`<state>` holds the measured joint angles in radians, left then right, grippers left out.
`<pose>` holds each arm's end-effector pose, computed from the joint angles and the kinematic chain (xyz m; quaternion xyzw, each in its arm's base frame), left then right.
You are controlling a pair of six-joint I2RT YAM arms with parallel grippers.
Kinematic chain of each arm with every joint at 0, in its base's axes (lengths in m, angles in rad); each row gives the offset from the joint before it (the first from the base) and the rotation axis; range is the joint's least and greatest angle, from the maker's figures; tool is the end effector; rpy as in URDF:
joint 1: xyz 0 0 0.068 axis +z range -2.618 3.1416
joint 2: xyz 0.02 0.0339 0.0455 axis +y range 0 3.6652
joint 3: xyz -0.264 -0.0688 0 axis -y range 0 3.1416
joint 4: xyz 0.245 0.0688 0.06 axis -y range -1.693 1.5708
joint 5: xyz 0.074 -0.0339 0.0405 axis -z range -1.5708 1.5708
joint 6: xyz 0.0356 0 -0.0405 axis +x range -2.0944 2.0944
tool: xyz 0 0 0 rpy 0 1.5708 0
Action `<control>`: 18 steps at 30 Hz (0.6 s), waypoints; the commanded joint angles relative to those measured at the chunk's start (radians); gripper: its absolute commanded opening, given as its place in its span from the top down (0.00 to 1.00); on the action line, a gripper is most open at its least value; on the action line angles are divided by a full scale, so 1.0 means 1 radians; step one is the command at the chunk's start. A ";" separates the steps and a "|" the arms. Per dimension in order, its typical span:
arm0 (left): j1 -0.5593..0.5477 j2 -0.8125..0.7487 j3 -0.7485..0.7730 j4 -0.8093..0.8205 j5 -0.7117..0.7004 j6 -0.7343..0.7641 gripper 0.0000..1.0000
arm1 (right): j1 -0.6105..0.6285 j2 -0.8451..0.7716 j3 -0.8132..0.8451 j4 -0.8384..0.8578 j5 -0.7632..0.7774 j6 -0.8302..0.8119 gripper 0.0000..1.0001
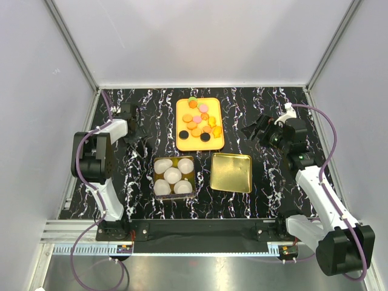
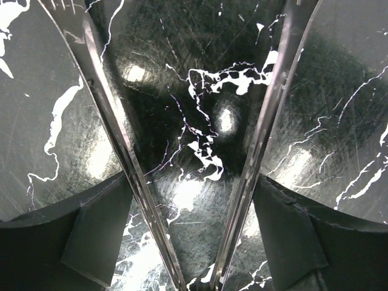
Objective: Pack the cookies
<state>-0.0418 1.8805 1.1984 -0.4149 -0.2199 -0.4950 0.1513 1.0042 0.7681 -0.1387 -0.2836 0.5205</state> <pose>0.3781 -0.0080 0.1603 -0.2422 0.9357 0.0410 0.2532 0.2271 0.0447 0.2977 0.0720 0.8189 0.2940 0.4877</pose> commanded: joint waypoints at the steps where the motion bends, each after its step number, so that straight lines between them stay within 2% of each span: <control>1: -0.001 -0.021 -0.013 0.002 0.014 -0.004 0.14 | 0.001 0.005 0.000 0.048 -0.031 0.003 0.00; 2: -0.003 -0.027 -0.019 0.002 0.014 -0.002 0.08 | 0.001 0.007 0.000 0.048 -0.032 0.001 0.00; 3: -0.006 -0.035 -0.025 0.005 0.014 -0.002 0.07 | -0.001 0.008 0.000 0.048 -0.038 0.003 0.00; 11: -0.015 -0.078 -0.088 -0.008 0.011 -0.045 0.07 | 0.001 0.004 0.002 0.044 -0.034 0.003 0.00; 18: -0.023 -0.066 -0.074 -0.031 -0.004 -0.051 0.09 | 0.001 -0.003 -0.001 0.037 -0.034 0.004 0.00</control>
<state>-0.0566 1.8259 1.1290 -0.4137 -0.2211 -0.5243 0.1513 1.0107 0.7647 -0.1383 -0.3012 0.5209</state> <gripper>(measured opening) 0.914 0.994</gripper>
